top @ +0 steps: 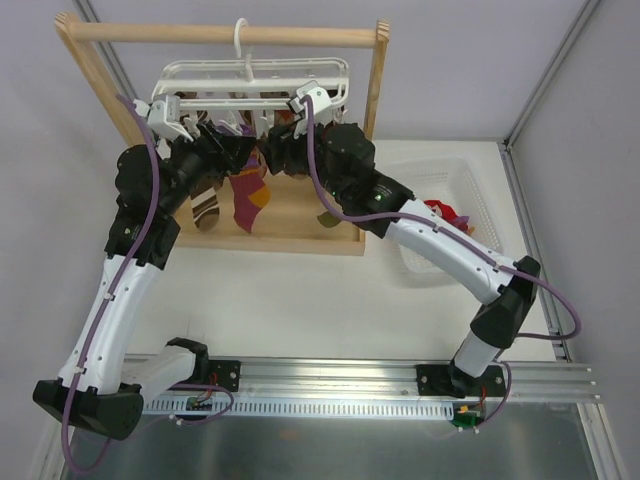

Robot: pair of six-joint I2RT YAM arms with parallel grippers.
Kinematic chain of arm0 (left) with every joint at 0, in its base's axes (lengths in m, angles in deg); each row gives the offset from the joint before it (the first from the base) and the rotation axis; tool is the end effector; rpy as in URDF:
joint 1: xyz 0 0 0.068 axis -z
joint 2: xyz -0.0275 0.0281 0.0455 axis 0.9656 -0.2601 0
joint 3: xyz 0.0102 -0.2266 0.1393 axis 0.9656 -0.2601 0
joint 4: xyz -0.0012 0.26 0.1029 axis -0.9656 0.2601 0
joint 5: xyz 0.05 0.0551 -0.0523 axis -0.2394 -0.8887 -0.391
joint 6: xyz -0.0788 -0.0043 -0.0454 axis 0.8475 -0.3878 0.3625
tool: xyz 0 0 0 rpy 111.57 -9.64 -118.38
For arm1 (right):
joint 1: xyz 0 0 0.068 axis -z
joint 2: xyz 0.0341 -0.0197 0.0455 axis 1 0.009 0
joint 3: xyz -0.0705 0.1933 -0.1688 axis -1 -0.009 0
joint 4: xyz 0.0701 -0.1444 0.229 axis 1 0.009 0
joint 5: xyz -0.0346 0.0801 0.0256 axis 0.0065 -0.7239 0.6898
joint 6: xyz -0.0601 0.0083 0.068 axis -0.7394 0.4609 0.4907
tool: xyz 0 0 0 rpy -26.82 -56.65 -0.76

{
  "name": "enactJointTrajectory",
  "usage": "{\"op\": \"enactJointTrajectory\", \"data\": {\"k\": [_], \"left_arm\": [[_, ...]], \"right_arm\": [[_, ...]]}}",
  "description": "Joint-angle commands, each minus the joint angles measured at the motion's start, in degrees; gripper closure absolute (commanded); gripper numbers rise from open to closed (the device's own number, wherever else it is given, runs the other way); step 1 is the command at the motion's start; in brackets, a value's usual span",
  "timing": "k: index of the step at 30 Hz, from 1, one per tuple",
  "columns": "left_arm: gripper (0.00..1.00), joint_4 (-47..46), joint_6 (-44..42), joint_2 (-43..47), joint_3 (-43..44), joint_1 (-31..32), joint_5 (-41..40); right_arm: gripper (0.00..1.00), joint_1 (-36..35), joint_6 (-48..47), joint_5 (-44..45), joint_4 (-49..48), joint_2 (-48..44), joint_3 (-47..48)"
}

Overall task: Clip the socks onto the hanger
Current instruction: Open the clamp at the hanger.

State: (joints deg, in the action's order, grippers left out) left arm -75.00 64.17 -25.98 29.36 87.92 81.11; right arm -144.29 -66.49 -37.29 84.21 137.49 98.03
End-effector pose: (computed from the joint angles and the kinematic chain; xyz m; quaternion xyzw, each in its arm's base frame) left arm 0.2692 -0.0829 0.4812 0.0078 0.6358 -0.3488 0.6885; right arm 0.2758 0.3665 0.4803 -0.2983 0.5709 0.2241 0.7313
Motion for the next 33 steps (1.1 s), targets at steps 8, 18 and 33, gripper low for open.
{"op": "enactJointTrajectory", "data": {"k": [8, 18, 33], "left_arm": [[0.39, -1.78, 2.01, 3.50, -1.83, -2.01, -1.74], [0.40, -2.31, 2.10, 3.06, -1.57, -2.18, 1.33], [0.39, -6.53, -0.80, 2.54, -0.34, -2.18, 7.14]], "right_arm": [[0.45, -0.30, -2.29, 7.53, -9.35, 4.02, 2.90], [0.63, 0.05, -4.84, 4.46, -16.03, 1.99, -2.11], [0.69, 1.90, -5.72, -3.36, -14.01, -0.64, -4.48]]}}
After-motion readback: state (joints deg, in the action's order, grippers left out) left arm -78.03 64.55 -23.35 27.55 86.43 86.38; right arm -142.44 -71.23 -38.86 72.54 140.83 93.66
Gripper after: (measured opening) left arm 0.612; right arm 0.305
